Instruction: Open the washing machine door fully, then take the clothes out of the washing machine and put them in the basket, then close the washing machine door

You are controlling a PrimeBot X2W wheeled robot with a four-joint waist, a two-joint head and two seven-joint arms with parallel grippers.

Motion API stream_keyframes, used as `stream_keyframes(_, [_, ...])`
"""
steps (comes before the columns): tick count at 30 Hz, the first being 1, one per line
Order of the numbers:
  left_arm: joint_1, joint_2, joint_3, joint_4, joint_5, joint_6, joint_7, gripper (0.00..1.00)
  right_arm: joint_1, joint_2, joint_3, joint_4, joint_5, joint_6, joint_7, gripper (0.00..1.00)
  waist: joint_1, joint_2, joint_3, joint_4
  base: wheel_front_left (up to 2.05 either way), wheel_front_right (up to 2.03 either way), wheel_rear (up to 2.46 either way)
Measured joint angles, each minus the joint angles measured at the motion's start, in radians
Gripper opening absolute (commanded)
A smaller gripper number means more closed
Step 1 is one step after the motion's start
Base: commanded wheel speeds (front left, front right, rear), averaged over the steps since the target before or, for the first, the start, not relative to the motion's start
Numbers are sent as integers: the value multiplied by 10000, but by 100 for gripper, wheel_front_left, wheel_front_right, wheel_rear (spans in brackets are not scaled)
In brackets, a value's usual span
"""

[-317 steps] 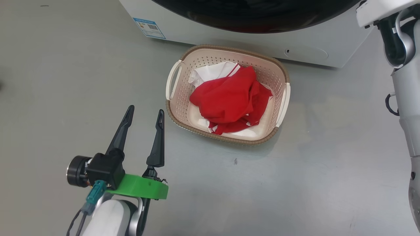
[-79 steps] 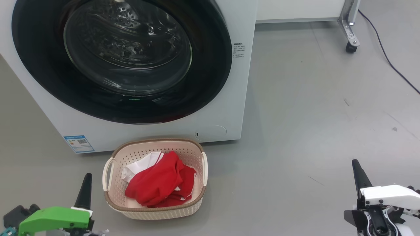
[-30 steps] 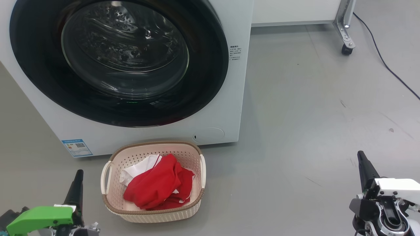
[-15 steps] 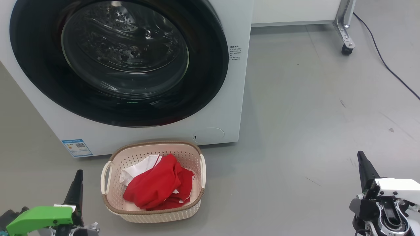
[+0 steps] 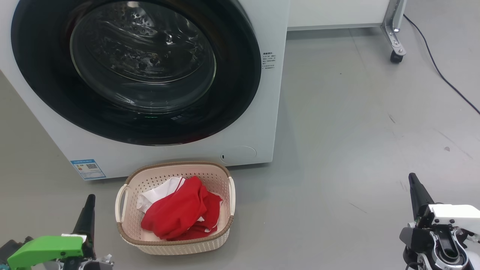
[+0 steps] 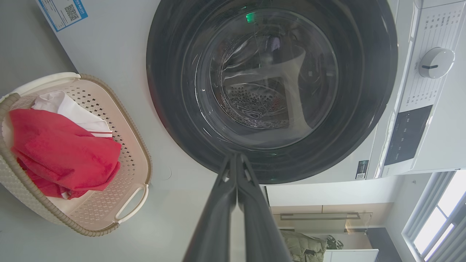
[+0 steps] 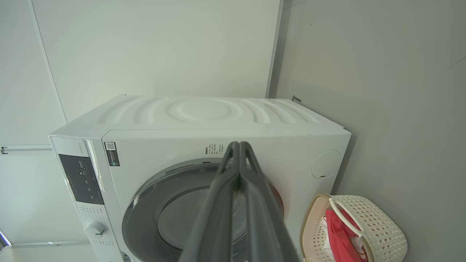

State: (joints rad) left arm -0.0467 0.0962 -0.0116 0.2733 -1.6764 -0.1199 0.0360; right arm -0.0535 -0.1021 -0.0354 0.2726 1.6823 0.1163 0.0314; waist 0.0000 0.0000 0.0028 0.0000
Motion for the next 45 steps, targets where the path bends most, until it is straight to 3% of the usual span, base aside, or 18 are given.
stream_keyframes(45, [-57, -17, 50, 40, 0, -2, 67, 0, -6, 19, -65, 54, 0, 50, 44, 0, 0, 0, -2, 0, 0, 0, 0])
